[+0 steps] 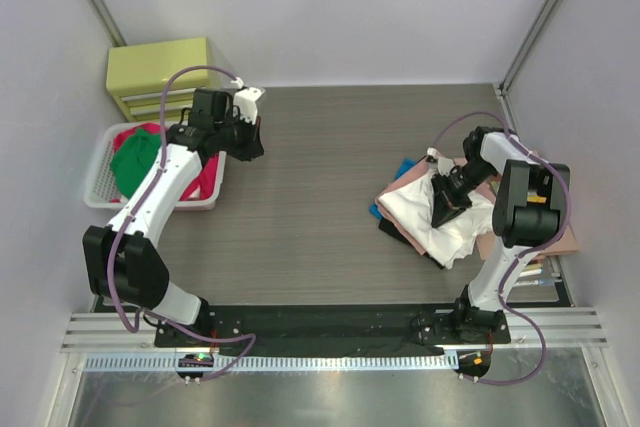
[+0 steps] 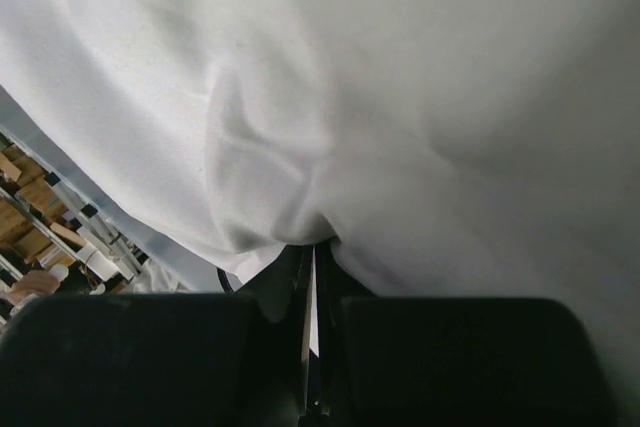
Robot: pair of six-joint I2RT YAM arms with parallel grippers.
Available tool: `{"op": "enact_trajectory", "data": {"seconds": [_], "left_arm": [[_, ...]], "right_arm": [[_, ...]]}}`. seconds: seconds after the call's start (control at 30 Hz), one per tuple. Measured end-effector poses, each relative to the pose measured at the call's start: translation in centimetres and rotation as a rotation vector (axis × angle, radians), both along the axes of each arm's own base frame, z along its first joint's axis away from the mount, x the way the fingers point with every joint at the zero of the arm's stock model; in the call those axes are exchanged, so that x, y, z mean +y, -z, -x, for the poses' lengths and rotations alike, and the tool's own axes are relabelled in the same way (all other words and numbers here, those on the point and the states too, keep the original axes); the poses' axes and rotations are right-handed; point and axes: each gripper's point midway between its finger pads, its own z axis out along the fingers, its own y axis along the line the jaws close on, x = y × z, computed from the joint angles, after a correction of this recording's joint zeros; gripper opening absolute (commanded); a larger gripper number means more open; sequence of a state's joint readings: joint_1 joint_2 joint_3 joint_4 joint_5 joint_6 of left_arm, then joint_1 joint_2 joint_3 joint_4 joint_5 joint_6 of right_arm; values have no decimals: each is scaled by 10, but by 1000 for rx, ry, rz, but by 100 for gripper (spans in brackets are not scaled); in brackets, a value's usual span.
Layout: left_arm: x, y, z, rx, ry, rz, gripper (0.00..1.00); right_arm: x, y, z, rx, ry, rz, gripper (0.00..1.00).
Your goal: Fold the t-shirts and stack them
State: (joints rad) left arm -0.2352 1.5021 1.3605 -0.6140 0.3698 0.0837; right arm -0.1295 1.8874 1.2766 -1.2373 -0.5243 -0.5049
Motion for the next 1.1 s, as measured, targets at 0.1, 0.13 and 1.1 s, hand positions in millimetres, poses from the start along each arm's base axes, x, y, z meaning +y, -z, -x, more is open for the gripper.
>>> {"op": "enact_trajectory", "data": {"seconds": [0.1,0.13,1.1], "left_arm": [[0,2,0,1,2,-2,0],[0,3,1,3,2,-3,0],[7,10,3,1,-23,-27,80]], "right_arm": [[0,-6,-3,-36,-9,15,2],[0,-11,-6,-61,-15,22,2],[-57,-108,39,-692,-33,504,100]]}}
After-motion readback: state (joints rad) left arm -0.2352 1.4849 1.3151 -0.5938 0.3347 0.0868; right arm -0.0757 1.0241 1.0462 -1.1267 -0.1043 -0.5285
